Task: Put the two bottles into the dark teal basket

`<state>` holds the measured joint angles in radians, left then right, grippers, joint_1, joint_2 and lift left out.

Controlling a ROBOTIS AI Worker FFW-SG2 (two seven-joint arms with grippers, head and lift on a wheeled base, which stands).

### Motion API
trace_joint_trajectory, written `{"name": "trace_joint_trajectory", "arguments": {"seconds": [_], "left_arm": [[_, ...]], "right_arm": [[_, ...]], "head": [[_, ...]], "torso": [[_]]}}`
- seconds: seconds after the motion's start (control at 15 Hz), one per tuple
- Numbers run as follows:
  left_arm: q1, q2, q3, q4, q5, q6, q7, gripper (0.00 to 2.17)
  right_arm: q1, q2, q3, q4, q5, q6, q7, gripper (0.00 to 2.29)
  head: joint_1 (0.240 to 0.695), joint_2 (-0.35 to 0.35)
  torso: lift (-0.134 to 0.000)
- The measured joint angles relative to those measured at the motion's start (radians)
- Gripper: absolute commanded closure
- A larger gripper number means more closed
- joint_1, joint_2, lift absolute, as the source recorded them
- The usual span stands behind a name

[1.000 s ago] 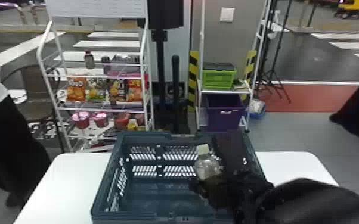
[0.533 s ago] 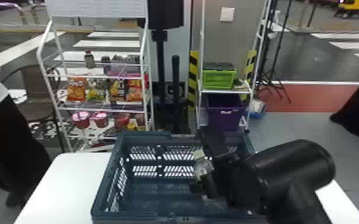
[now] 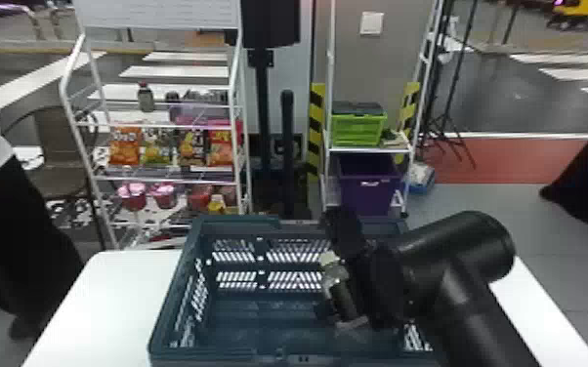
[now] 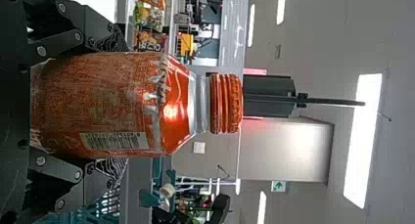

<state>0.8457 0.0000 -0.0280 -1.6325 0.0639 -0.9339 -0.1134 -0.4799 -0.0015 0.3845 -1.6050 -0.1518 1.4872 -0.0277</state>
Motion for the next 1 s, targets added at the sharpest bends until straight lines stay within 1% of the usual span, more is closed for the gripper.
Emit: {"name": "trace_joint_trajectory", "arguments": {"seconds": [0.33, 0.47, 0.53, 0.73, 0.8, 0.87, 1.0], "left_arm": [[-0.018, 0.000, 0.004, 0.000, 0.006, 0.034, 0.003, 2.15], [-0.020, 0.000, 0.004, -0.004, 0.009, 0.037, 0.003, 2.15], [-0.020, 0.000, 0.004, -0.006, 0.011, 0.037, 0.003, 2.15], [-0.016, 0.000, 0.005, -0.023, 0.015, 0.053, 0.003, 2.15], [-0.013, 0.000, 0.005, -0.033, 0.016, 0.067, 0.003, 2.15], [-0.010, 0.000, 0.005, -0.042, 0.016, 0.078, 0.003, 2.15], [-0.004, 0.000, 0.003, -0.063, 0.013, 0.099, 0.005, 2.15]], "right_arm": [[-0.016, 0.000, -0.006, 0.005, -0.023, -0.010, 0.004, 0.00], [-0.002, 0.000, -0.003, -0.024, -0.026, -0.061, 0.013, 0.00], [0.019, 0.000, -0.003, -0.063, -0.027, -0.093, 0.016, 0.00], [0.145, 0.000, -0.006, -0.251, -0.028, -0.180, 0.029, 0.00], [0.207, -0.008, -0.013, -0.325, -0.029, -0.236, 0.034, 0.01], [0.266, -0.027, -0.024, -0.390, -0.030, -0.286, 0.035, 0.01], [0.415, -0.092, -0.071, -0.545, -0.031, -0.386, 0.042, 0.01]], "head": [[0.499, 0.000], [0.499, 0.000], [0.499, 0.000], [0.499, 0.000], [0.499, 0.000], [0.499, 0.000], [0.499, 0.000]], "torso": [[0.000], [0.000], [0.000], [0.000], [0.000], [0.000], [0.000]]}}
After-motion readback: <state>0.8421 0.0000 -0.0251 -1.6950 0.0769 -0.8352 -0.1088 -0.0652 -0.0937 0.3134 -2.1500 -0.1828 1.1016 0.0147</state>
